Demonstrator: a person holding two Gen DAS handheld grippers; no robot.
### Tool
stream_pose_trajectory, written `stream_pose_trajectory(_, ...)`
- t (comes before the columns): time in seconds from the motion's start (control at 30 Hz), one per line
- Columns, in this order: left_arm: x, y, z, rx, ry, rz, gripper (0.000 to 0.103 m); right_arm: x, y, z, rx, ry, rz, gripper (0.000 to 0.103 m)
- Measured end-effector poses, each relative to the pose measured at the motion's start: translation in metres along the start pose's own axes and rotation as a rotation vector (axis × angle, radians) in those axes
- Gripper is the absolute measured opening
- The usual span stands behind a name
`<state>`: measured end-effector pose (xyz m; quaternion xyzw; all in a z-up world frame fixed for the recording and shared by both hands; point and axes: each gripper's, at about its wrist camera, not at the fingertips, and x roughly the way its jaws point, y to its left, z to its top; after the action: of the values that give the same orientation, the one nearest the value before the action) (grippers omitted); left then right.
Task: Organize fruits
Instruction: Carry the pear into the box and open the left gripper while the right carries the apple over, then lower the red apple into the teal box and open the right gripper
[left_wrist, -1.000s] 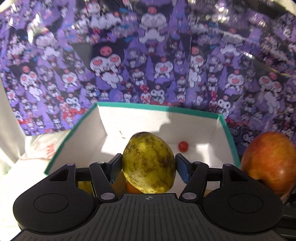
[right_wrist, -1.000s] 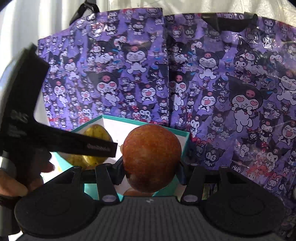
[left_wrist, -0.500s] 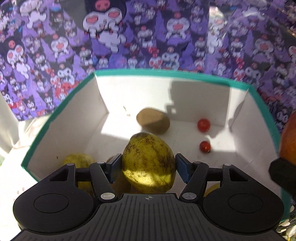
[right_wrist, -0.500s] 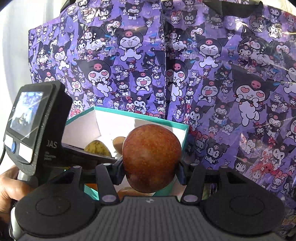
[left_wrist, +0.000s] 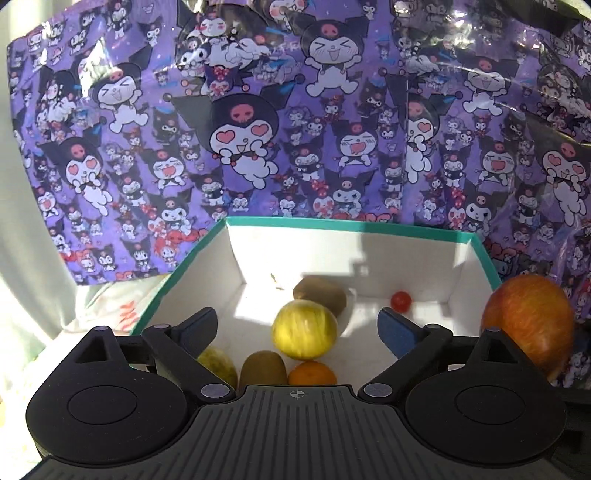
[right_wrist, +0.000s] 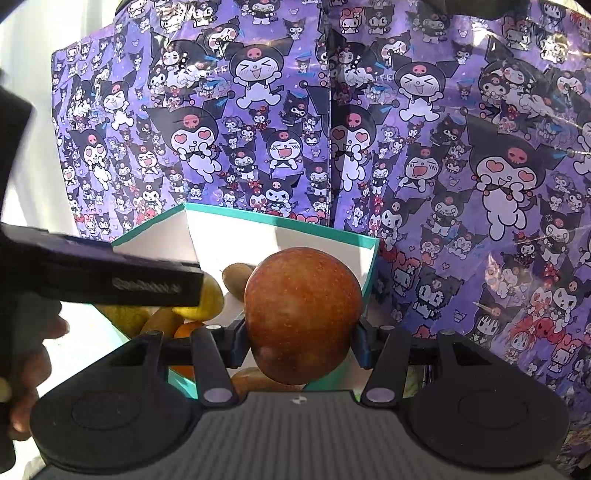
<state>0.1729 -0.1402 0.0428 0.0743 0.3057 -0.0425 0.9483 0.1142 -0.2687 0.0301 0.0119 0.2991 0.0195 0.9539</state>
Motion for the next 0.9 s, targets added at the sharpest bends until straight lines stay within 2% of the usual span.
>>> stream_pose_trajectory(0.13, -0.001, -0.004, -0.001, 0.020, 0.014, 0.044, 0.097, 0.000, 0.002, 0.000, -0.011, -0.003, 0.002, 0.053)
stream_pose_trajectory(0.3, -0.024, 0.012, -0.011, -0.052, 0.008, 0.072, 0.097, 0.004, 0.006, 0.000, -0.038, -0.003, 0.003, 0.053)
stream_pose_trajectory(0.47, -0.063, 0.031, -0.020, -0.113, -0.041, 0.118, 0.097, 0.012, 0.011, -0.001, -0.057, 0.014, 0.011, 0.053)
stream_pose_trajectory(0.9, -0.078, 0.032, -0.032, -0.106, 0.018, 0.119, 0.097, 0.033, 0.022, -0.002, -0.071, 0.082, 0.023, 0.053)
